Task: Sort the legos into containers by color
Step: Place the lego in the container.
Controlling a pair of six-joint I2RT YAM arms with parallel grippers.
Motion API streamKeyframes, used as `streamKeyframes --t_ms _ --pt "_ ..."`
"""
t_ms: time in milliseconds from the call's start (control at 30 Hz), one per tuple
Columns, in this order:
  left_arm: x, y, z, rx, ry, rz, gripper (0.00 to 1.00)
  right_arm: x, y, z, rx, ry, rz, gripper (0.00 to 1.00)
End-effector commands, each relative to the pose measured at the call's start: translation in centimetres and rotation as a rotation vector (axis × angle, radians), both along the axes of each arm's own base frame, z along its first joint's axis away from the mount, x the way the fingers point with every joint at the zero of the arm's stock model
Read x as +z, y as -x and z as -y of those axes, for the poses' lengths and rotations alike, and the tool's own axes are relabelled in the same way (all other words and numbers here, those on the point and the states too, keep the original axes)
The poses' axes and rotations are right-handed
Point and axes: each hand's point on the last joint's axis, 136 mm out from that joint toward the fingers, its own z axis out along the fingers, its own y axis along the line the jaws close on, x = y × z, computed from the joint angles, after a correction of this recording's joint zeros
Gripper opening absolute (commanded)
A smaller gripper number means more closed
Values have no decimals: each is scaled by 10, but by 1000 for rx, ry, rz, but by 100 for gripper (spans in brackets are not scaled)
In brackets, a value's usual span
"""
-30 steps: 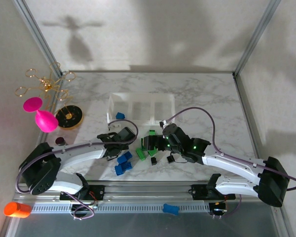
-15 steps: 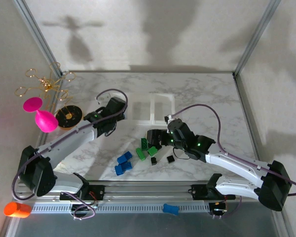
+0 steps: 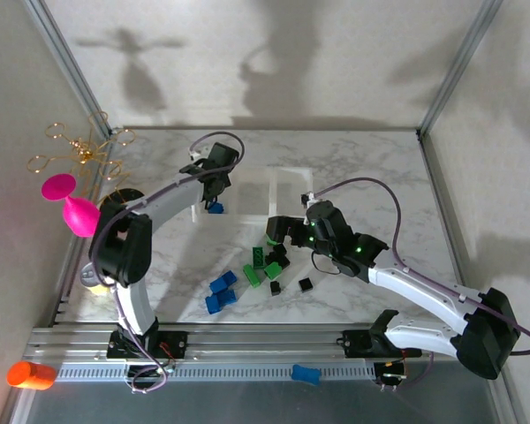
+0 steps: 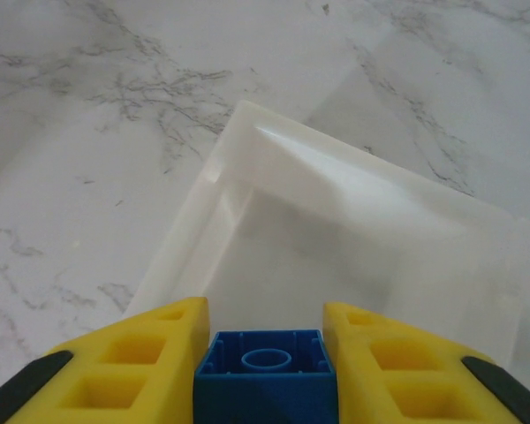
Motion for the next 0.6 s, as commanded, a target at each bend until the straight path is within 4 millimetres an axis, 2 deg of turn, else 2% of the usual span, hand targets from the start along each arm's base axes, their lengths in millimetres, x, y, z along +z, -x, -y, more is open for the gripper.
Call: streamKeyframes --t_ms 0,167,300,400,567 --pt "-6 -14 -1 -10 -24 -9 28 2 -5 9 -32 6 28 99" --pt "-31 -21 3 -19 -34 -48 30 1 -10 12 -41 15 31 99" --pt "-42 -19 3 -19 -35 -70 35 1 -13 10 -34 23 39 99" --pt "-44 -19 5 -30 -28 -74 43 2 -16 10 -34 30 41 99" --pt "-34 -16 6 -42 -19 -55 47 4 -17 8 -19 21 45 99"
